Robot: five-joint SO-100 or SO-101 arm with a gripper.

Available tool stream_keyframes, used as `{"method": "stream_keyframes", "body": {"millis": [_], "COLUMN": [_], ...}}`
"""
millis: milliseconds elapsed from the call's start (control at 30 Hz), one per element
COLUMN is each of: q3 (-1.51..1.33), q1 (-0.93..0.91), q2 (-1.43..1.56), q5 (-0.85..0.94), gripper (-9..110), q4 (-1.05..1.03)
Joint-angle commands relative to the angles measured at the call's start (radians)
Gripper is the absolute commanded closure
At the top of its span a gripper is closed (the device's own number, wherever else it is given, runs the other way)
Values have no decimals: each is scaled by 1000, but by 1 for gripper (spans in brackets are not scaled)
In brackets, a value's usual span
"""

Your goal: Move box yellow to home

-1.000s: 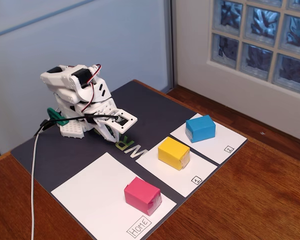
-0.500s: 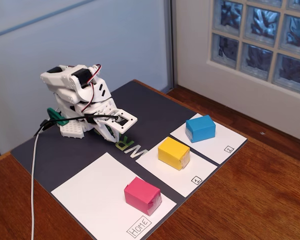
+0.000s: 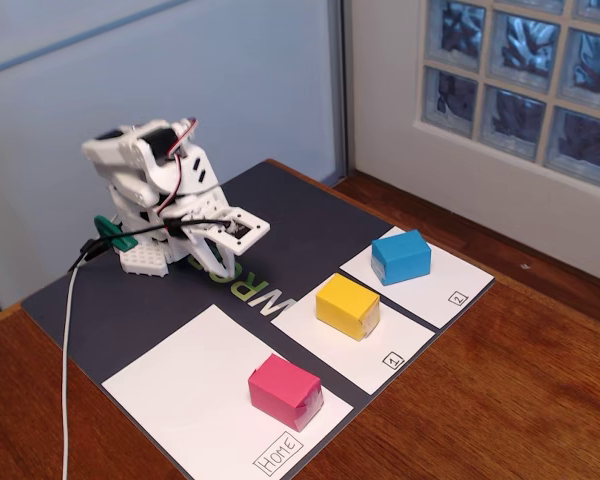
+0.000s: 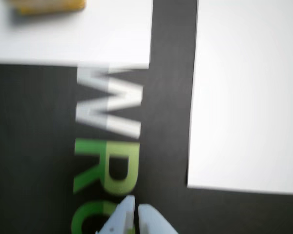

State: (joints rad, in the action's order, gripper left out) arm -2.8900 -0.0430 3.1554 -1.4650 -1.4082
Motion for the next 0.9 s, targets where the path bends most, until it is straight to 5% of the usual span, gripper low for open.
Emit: {"method": "stream_keyframes", "body": {"millis": [0, 400, 867], "q3": [284, 1267, 1514], "q1": [25, 181, 272], "q2": [-353, -1029, -1350], "q5": [20, -89, -153], "gripper": [102, 102, 102], "q4": [15, -184, -175]}}
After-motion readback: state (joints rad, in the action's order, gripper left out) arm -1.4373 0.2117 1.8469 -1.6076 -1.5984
